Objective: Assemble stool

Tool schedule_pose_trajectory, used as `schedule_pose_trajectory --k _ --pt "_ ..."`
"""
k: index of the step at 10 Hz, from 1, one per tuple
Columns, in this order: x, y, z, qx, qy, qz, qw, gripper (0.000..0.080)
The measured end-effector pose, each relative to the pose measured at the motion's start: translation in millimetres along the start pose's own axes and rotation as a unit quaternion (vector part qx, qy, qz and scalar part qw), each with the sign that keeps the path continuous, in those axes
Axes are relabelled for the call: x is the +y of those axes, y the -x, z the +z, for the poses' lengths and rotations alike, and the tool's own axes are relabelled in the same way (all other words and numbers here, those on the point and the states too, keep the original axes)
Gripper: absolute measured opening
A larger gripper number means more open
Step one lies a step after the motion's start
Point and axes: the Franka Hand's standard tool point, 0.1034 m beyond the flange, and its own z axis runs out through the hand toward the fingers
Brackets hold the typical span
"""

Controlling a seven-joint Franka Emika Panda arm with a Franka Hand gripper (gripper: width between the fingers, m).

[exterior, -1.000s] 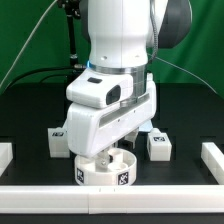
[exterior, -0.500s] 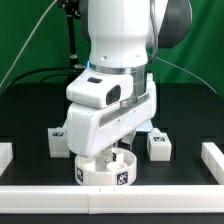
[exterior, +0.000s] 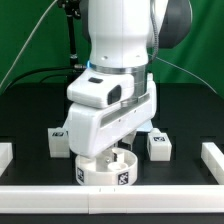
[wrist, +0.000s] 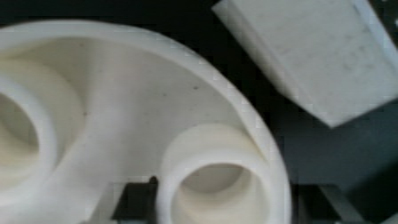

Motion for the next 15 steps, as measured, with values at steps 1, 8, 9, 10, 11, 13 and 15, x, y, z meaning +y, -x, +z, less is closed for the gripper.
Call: schedule_pose_trajectory --k 1,8,9,10,11,13,15 --pt "0.8 -10.8 -0.5 0.004 0.001 0.003 1.000 0.0322" --pt "-21.7 -83.9 -1.4 0.020 0.009 0.000 1.000 0.0322" --pt "-25.5 -89.6 -1.4 0.020 0.009 -0.005 1.000 0.0322" --pt "-28.5 -95.5 -1.3 0.021 0.008 -0.010 1.000 0.0322" --pt "-30.5 -101.3 -1.4 0.024 0.008 -0.011 1.000 0.0322" --pt "-27.4 -114.4 0.0 0.030 0.010 -0.022 0.999 0.0319" --pt "-20.1 -125.0 -0.2 0.033 0.012 -0.020 0.999 0.0299"
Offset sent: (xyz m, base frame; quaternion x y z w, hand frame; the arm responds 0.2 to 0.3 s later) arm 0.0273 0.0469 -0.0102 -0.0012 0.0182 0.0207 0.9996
